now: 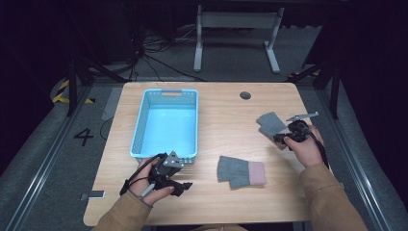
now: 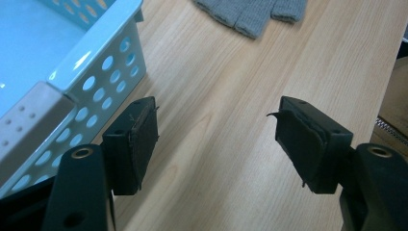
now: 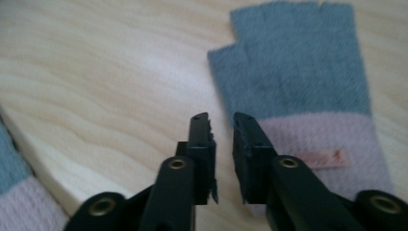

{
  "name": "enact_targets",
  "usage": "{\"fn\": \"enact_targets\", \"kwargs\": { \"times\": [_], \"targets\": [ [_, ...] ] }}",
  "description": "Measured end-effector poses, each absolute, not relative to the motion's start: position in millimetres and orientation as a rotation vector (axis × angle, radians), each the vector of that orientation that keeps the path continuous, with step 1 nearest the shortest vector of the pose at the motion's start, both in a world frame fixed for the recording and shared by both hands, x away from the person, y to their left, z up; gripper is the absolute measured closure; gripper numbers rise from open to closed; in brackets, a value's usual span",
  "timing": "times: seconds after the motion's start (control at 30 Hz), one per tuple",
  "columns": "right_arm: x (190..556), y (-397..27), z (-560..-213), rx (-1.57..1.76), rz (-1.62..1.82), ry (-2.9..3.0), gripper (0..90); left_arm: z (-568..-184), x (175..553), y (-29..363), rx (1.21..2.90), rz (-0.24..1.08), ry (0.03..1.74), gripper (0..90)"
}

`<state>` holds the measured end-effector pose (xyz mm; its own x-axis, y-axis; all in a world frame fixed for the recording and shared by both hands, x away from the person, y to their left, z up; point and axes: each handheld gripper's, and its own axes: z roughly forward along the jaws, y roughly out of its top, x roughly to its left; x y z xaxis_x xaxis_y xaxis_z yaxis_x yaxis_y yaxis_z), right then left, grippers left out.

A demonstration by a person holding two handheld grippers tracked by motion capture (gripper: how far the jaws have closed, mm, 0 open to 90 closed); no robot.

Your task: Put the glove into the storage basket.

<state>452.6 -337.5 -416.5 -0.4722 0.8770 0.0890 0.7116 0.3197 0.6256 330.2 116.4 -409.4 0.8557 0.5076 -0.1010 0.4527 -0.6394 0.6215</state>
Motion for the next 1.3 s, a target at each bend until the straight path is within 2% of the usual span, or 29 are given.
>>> {"fn": "enact_targets", "kwargs": {
  "times": [0.2, 0.5, 1.1, 1.3],
  "targets": [
    [475.6, -335.3, -406.6, 1.423, 0.872, 2.265, 59.2, -412.2, 327.0, 123.1, 2.363, 0.112, 0.725, 32.2],
    [504.1, -330.9, -409.7, 1.416, 0.803, 2.246, 48.2, -413.8, 320.3, 133.7, 2.35, 0.124, 0.774, 32.2],
    [524.0, -334.3, -426.2, 1.466, 0.684, 2.258, 44.0, -412.6, 310.6, 146.4, 2.327, 0.144, 0.823, 32.2],
    [524.0, -334.2, -431.4, 1.493, 0.642, 2.284, 47.3, -412.8, 311.0, 146.0, 2.325, 0.141, 0.82, 32.2]
  ]
}}
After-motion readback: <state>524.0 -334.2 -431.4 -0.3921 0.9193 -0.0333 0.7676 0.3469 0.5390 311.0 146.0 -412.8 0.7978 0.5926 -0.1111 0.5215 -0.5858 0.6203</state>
